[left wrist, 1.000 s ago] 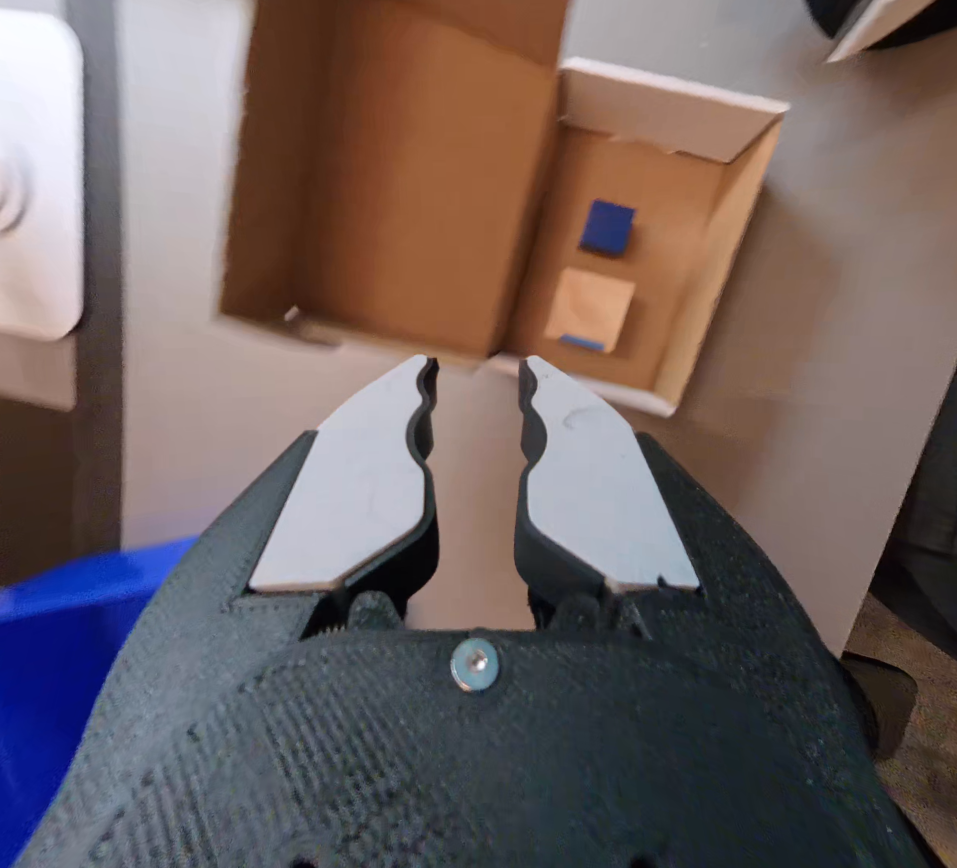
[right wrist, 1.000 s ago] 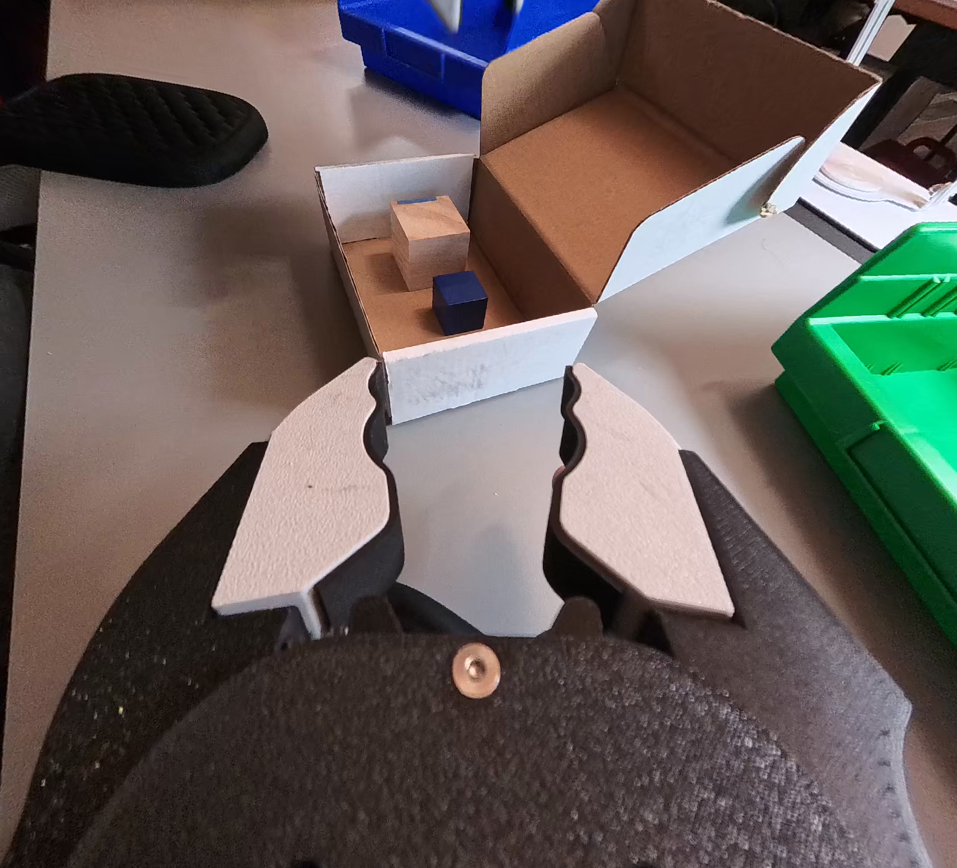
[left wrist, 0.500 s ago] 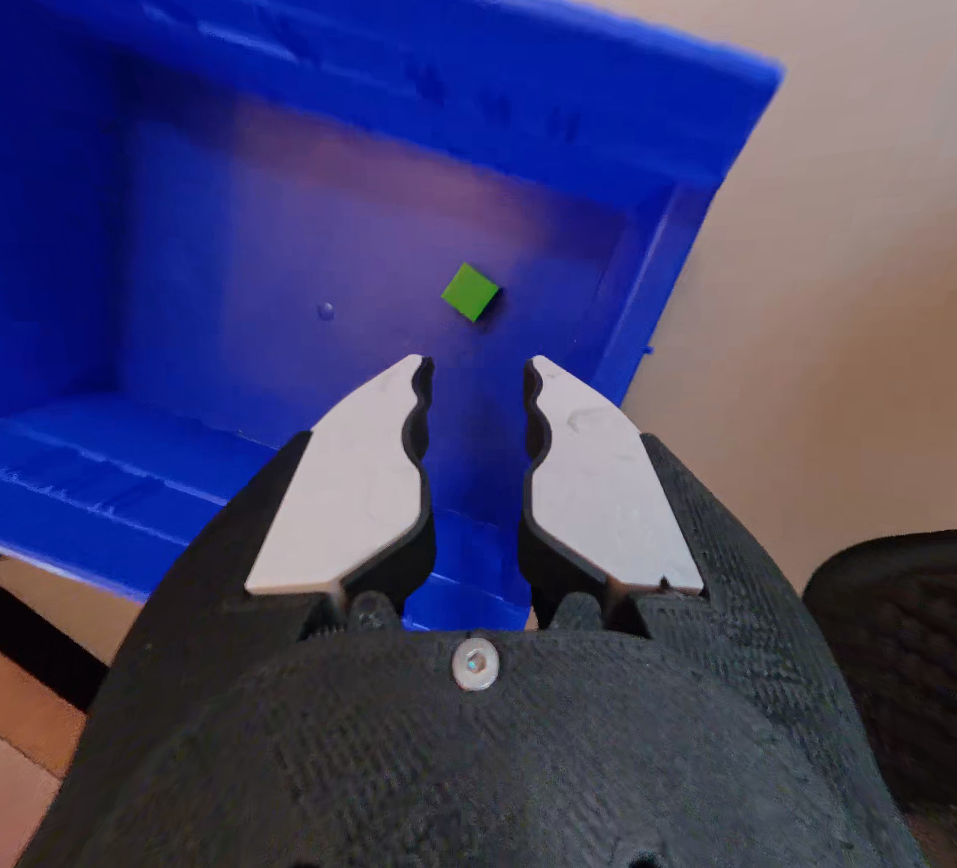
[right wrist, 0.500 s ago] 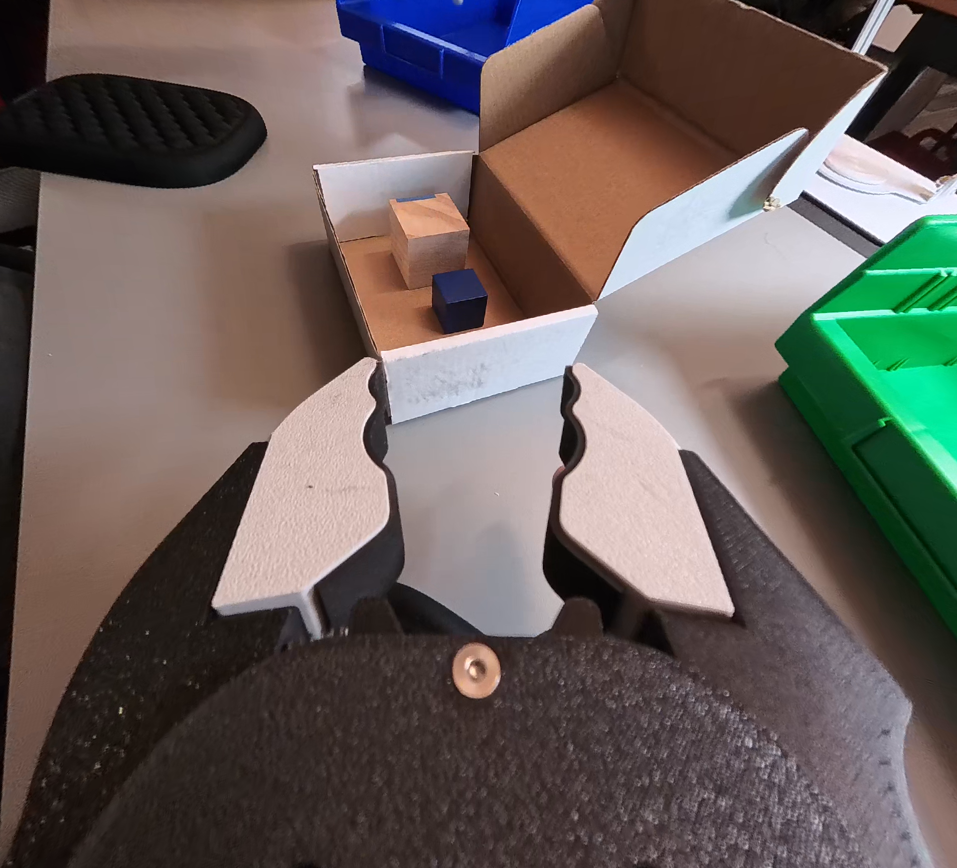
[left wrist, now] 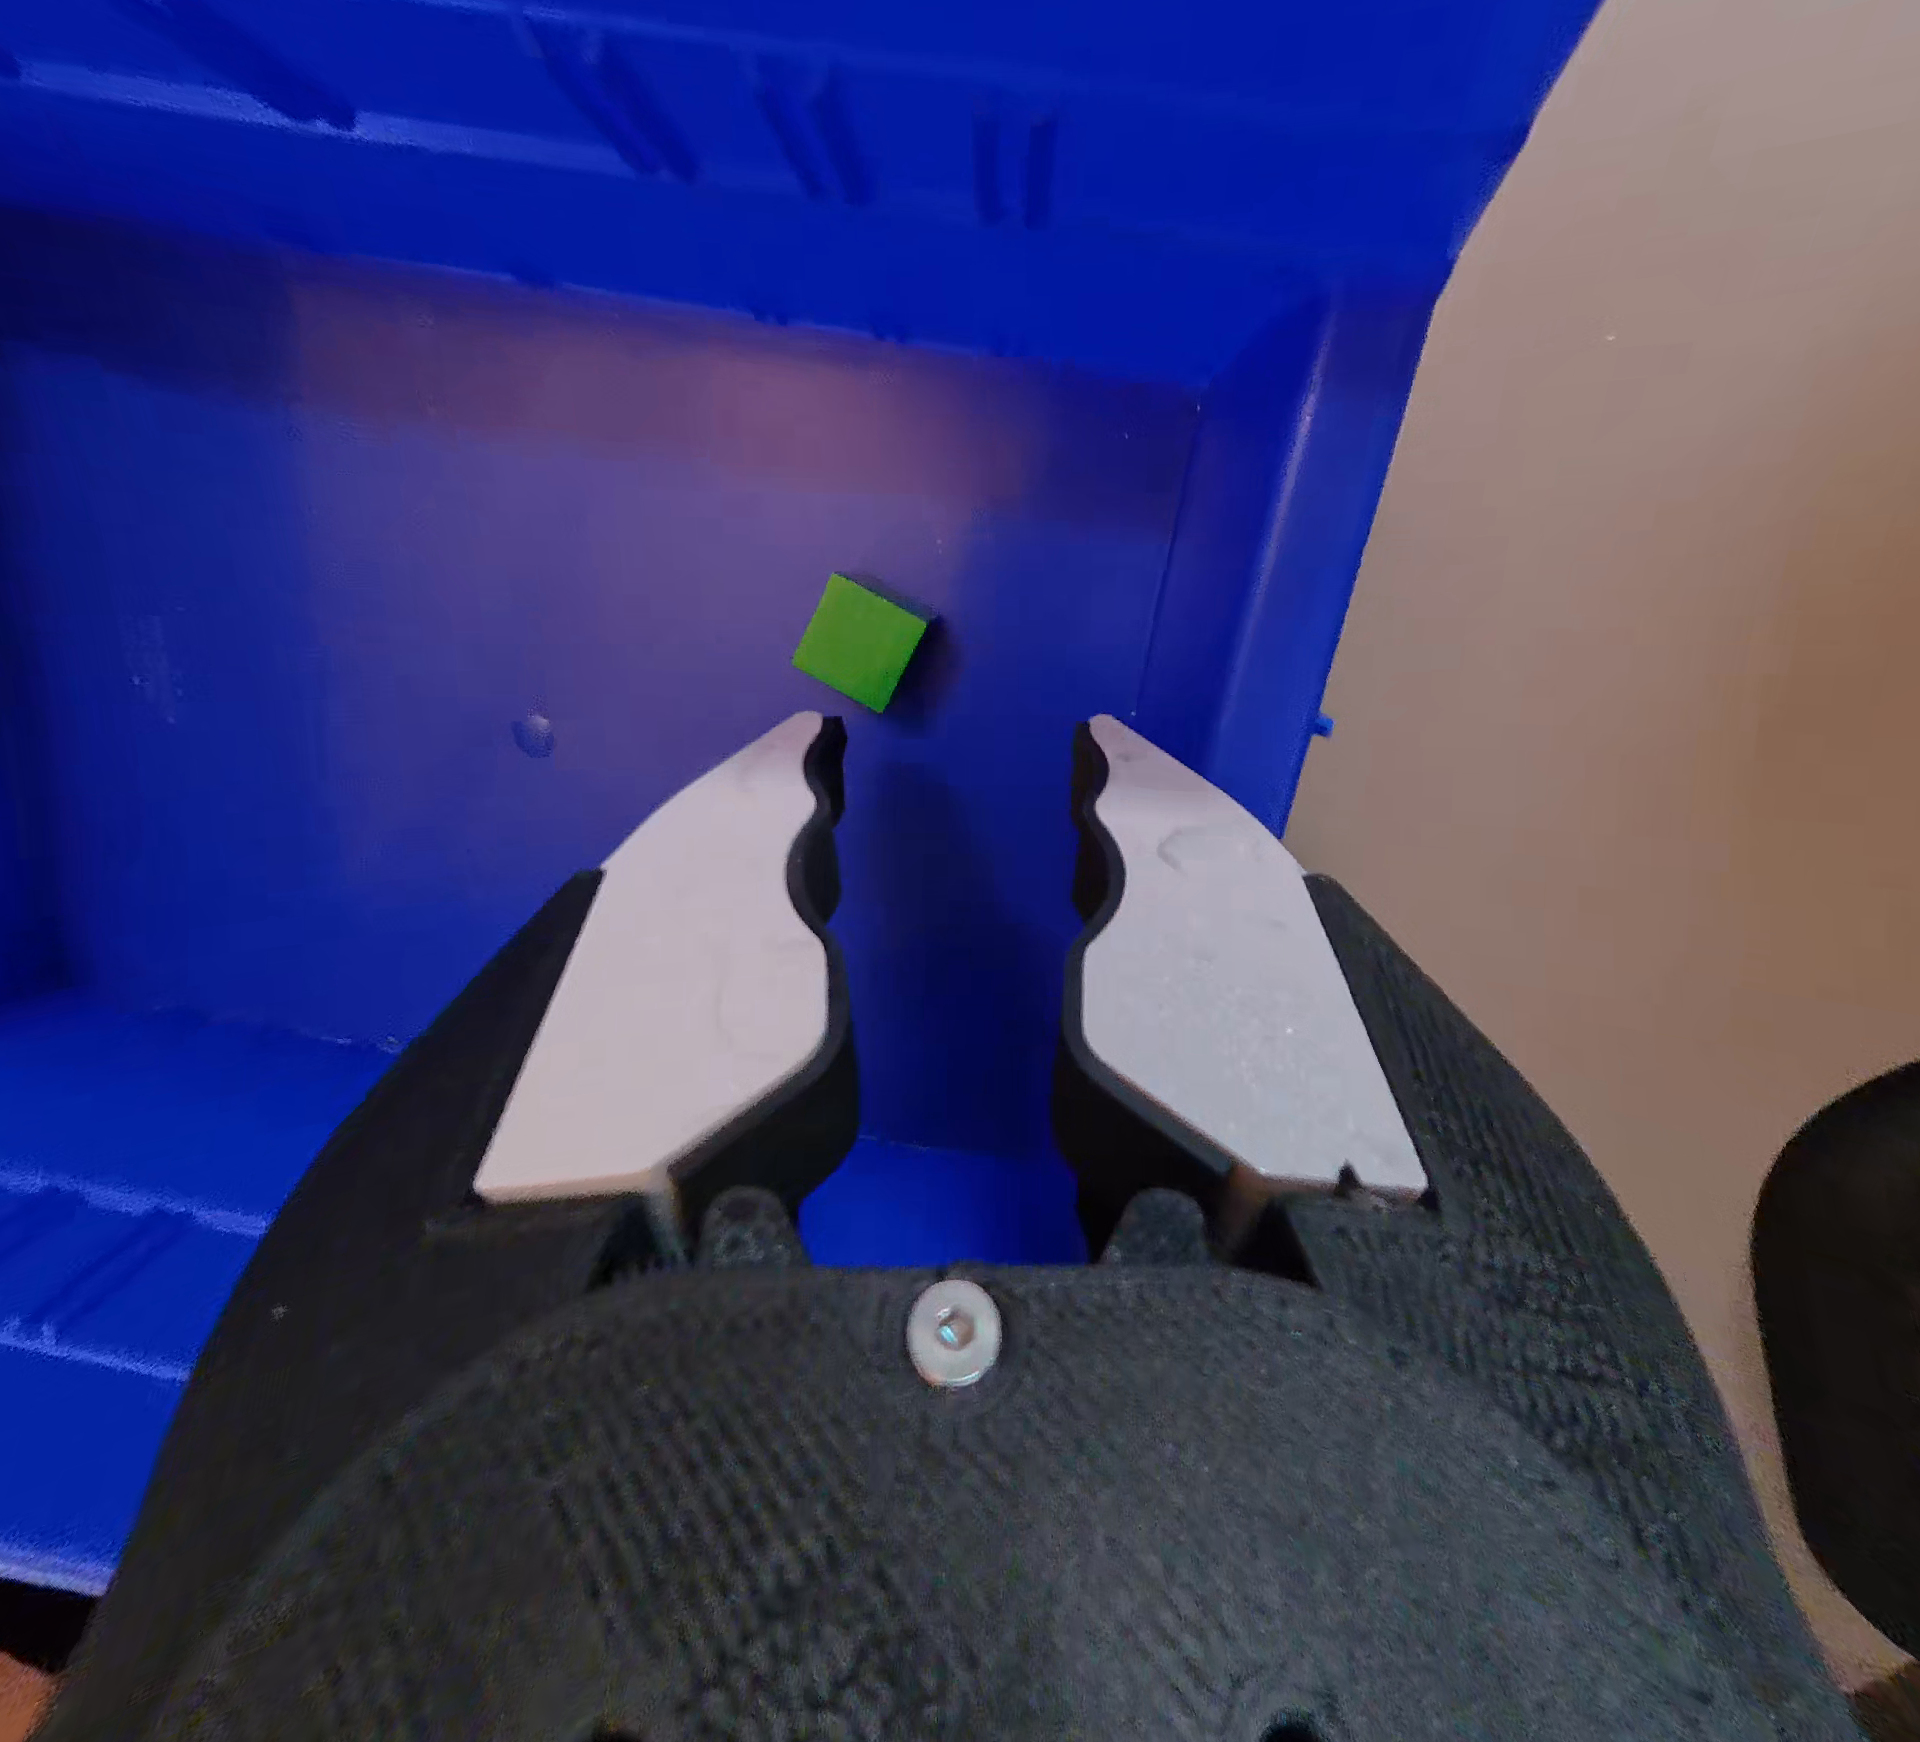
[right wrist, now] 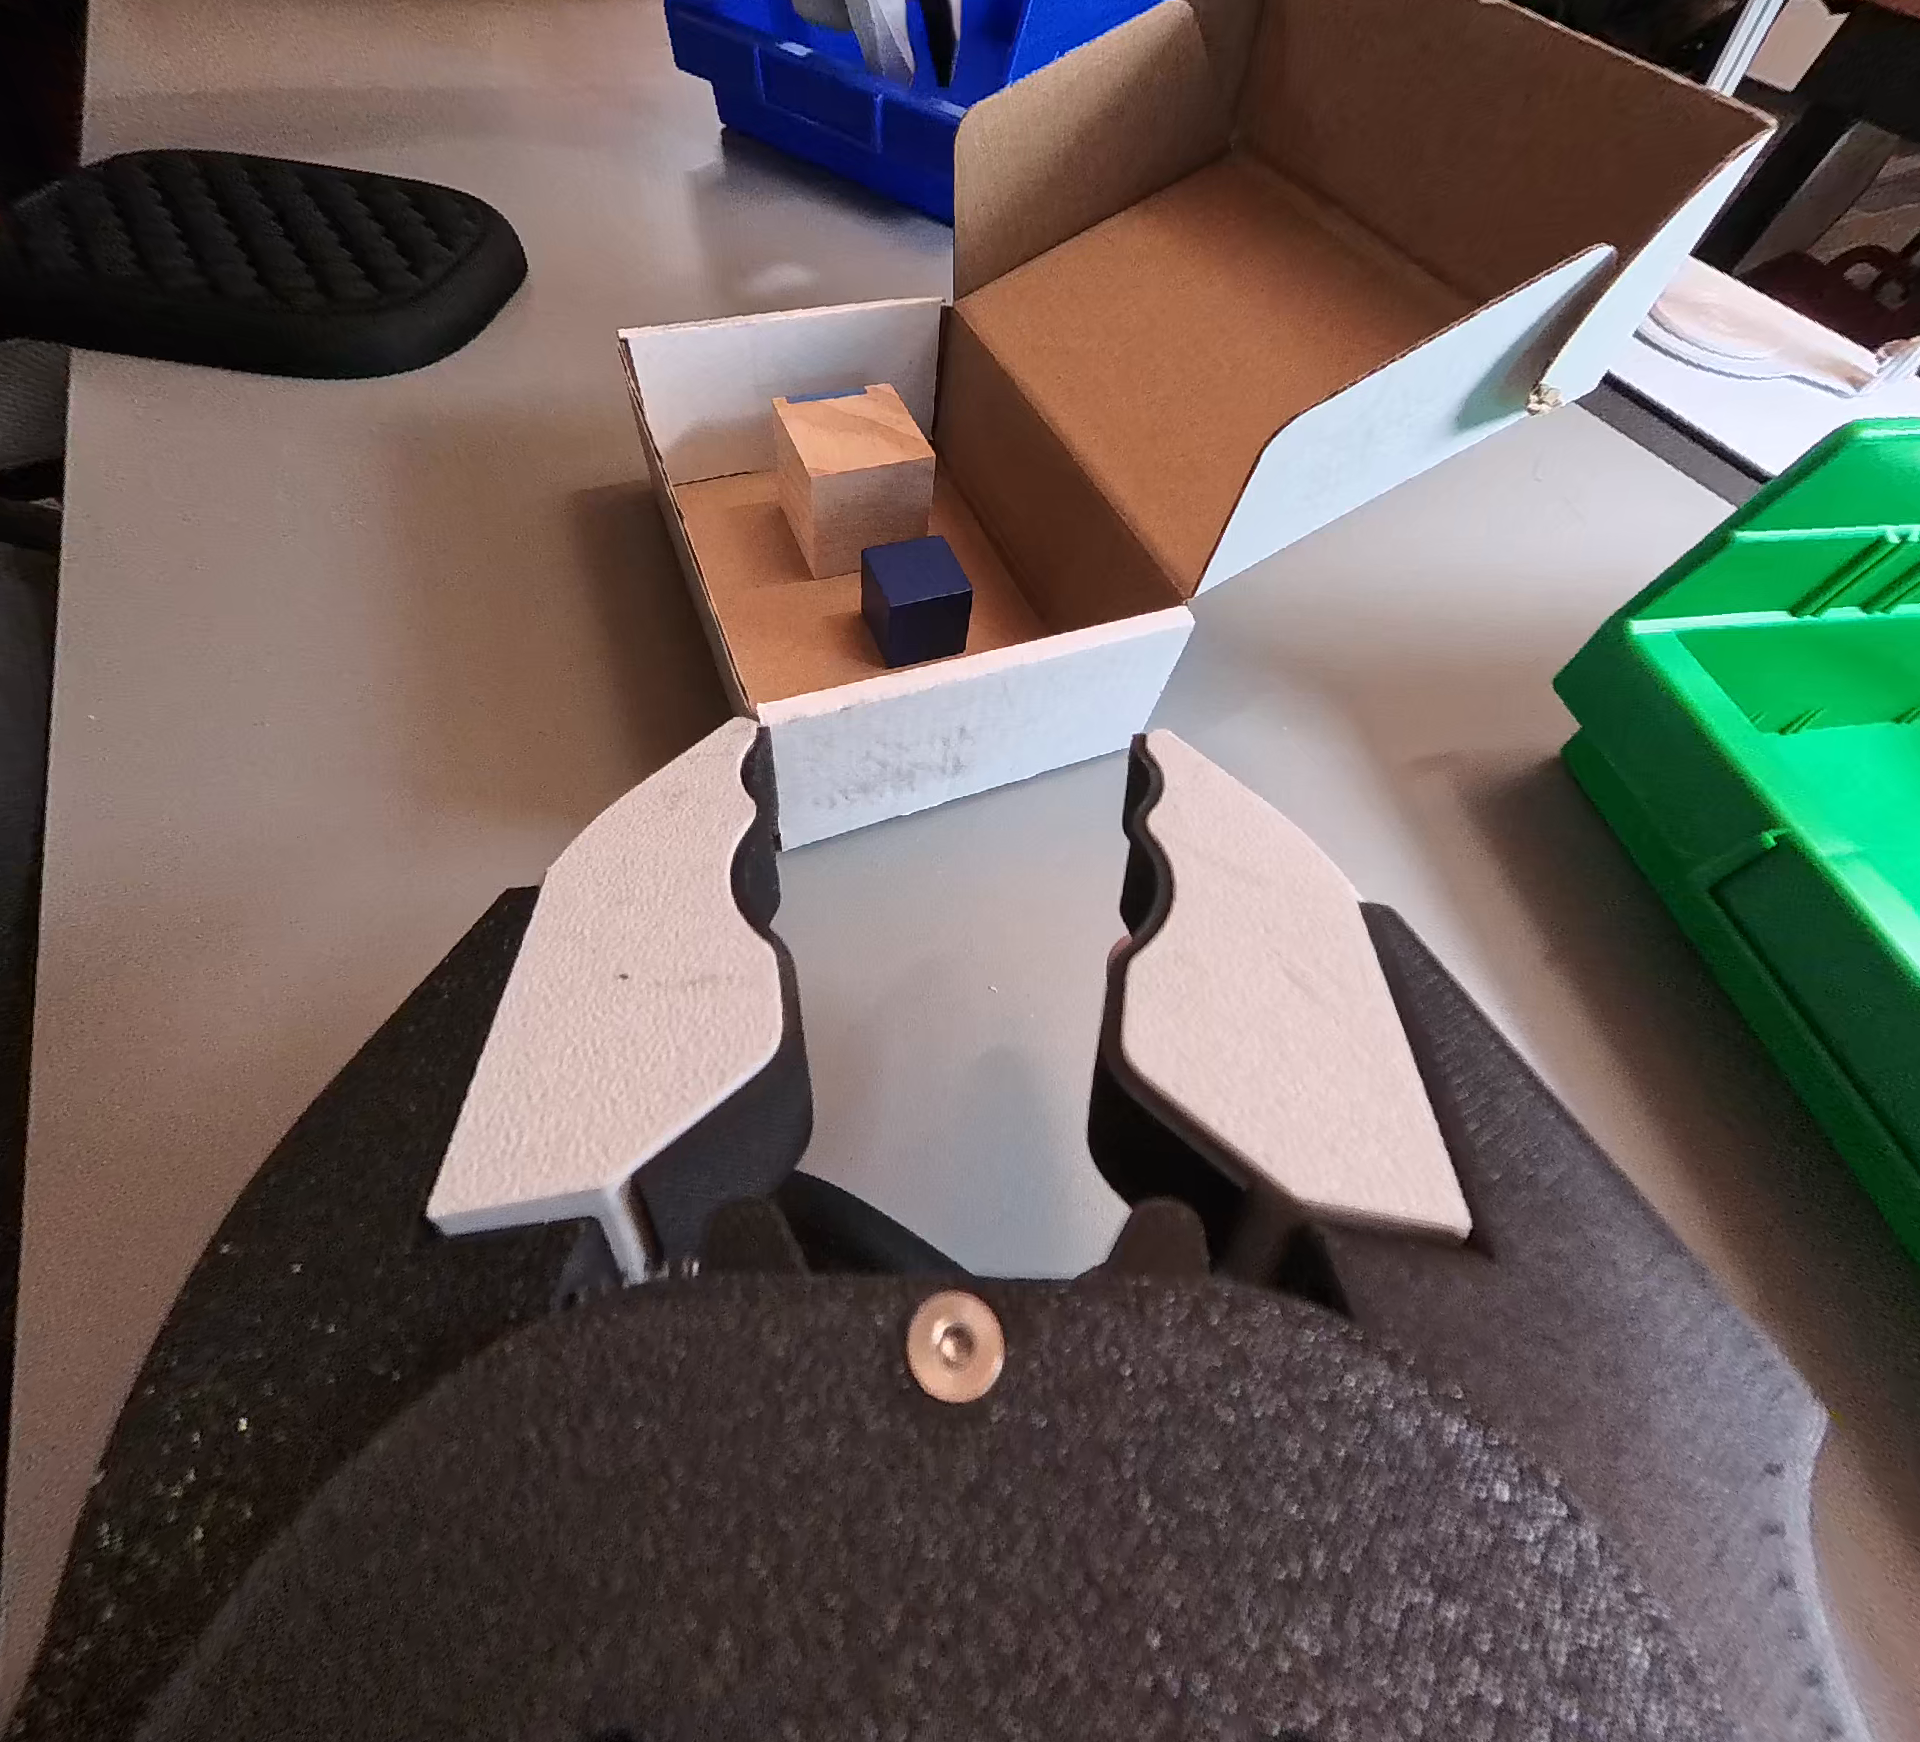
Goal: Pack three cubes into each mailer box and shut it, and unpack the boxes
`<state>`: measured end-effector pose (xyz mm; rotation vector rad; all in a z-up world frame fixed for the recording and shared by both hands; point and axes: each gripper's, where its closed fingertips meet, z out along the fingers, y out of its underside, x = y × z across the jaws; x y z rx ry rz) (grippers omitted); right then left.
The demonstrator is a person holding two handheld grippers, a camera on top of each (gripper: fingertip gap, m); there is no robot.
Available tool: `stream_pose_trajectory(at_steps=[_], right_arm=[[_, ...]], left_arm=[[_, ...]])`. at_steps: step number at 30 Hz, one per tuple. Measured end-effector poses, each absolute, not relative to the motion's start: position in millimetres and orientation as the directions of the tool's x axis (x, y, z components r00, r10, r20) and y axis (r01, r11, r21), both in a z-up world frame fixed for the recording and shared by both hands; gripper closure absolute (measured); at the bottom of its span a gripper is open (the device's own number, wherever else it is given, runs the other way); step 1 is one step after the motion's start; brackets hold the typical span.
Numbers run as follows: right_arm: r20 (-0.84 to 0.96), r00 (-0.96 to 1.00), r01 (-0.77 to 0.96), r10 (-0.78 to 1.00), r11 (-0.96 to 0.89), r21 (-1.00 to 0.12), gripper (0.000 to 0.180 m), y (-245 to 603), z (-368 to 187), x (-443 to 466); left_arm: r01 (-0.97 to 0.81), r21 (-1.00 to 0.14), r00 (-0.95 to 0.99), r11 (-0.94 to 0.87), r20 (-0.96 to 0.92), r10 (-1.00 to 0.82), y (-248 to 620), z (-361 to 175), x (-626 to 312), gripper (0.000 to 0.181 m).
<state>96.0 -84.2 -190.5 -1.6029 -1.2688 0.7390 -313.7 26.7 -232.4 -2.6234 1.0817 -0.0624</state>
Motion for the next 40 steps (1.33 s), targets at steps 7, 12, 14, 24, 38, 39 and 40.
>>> stream_pose_trajectory(at_steps=[7,12,14,24,38,39,40], right_arm=[[0.091,0.286,0.395,0.954,-0.031,-0.918,0.116,-84.2,-190.6,96.5],[0.094,0.287,0.39,0.953,-0.027,-0.92,0.117,-84.4,-189.6,96.9],[0.093,0.286,0.391,0.954,-0.027,-0.92,0.117,-84.5,-189.7,96.9],[0.098,0.286,0.4,0.953,-0.026,-0.916,0.118,-84.6,-191.2,96.6],[0.099,0.292,0.413,0.951,-0.033,-0.91,0.118,-83.2,-193.8,96.0],[0.1,0.291,0.412,0.951,-0.031,-0.911,0.118,-83.4,-193.4,96.0],[0.101,0.291,0.41,0.951,-0.029,-0.912,0.118,-83.5,-193.0,96.0]], left_arm=[[-0.738,-0.246,0.665,-0.628,-0.106,-0.739,40.3,-249.3,-315.9,0.135],[-0.746,-0.254,0.655,-0.616,-0.113,-0.747,49.6,-253.1,-316.7,0.135],[-0.756,-0.255,0.642,-0.602,-0.114,-0.758,50.5,-254.3,-315.8,0.137],[-0.79,-0.224,0.603,-0.571,-0.115,-0.789,45.0,-254.7,-314.1,0.146],[-0.816,-0.318,0.566,-0.483,-0.272,-0.778,51.1,-159.7,-272.3,0.159],[-0.824,-0.329,0.552,-0.461,-0.285,-0.784,47.9,-147.3,-261.3,0.159],[-0.831,-0.344,0.537,-0.437,-0.293,-0.791,43.9,-136.0,-248.4,0.159]])
